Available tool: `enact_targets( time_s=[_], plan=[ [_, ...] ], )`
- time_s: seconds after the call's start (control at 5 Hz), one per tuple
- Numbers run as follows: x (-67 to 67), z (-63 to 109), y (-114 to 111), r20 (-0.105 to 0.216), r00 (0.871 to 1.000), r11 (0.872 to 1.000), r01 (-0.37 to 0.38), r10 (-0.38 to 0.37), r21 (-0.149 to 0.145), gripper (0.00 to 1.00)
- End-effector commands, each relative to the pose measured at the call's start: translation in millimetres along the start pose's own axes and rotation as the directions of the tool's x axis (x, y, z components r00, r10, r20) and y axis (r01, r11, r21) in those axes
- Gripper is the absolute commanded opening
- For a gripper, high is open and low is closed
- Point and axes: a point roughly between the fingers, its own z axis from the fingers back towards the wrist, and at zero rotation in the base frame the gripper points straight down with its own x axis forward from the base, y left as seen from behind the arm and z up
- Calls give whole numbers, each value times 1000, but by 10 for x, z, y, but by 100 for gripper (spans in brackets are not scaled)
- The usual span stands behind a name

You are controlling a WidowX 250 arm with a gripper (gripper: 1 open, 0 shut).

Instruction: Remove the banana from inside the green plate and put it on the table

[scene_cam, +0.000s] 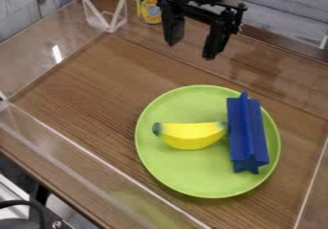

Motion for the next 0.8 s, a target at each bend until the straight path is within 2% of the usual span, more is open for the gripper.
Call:
enact_targets(
  time_s=[0.0,0.2,0.4,0.6],
  plan=[
    [-122,-79,2,7,998,998,69,-69,1,100],
    [-323,-166,-16,36,977,977,211,-211,9,100],
    [-490,-240,1,64,954,956,293,-294,22,100],
    [-582,-348,32,96,929,934,356,-358,32,100]
  ],
)
